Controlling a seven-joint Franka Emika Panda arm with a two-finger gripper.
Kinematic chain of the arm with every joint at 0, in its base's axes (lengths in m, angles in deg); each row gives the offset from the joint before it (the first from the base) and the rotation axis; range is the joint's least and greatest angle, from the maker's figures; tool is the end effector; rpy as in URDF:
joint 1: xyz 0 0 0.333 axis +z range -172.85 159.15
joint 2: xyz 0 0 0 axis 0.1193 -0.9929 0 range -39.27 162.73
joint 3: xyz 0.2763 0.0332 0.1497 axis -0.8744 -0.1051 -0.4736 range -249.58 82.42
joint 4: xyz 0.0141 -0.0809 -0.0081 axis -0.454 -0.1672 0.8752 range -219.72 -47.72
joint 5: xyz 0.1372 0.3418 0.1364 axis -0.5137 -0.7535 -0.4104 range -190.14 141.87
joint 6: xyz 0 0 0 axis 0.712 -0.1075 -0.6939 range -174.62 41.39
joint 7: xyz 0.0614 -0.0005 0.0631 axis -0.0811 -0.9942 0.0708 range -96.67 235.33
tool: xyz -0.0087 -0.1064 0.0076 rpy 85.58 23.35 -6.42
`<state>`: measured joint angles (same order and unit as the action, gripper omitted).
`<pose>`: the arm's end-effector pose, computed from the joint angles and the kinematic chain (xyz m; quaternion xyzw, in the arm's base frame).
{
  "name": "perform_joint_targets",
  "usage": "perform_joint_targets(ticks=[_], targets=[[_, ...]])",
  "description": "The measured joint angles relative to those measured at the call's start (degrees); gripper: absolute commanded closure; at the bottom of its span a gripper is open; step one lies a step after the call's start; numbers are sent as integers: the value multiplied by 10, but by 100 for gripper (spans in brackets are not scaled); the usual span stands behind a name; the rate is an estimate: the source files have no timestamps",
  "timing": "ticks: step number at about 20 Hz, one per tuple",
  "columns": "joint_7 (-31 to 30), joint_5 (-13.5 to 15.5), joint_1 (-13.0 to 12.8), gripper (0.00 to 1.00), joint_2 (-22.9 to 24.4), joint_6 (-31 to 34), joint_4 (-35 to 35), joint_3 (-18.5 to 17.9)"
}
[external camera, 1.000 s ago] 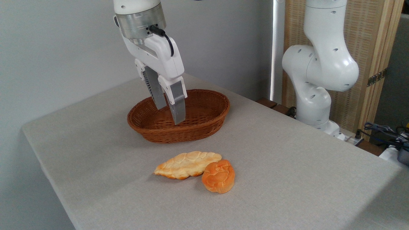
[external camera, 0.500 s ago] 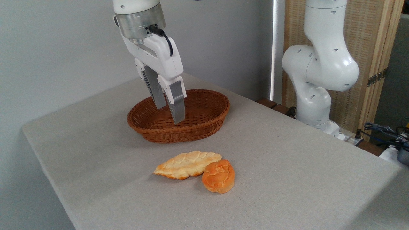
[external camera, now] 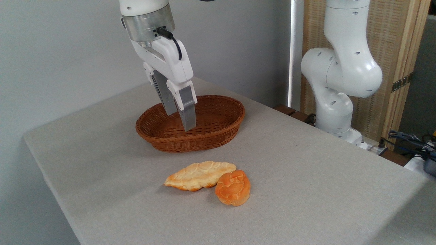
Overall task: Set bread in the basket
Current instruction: 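Move the gripper out of the basket and down to the orange roll, then close the gripper fingers on the small orange roll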
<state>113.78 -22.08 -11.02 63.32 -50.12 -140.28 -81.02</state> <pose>0.5386 -0.0677 0.5866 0.9015 -0.4307 -0.0313 0.0290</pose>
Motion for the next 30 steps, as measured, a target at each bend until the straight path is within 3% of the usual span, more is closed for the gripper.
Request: perform_joint_targets(ticks=[8,19,28,30], targets=[[23,-1,2,0,15,-33,-74,-7],[142,-1,9,0,51,-109,-192,-101],[142,-4,8,0,32,-197,-246,-99],[143,-21,8,0,26,-201,-246,-99]])
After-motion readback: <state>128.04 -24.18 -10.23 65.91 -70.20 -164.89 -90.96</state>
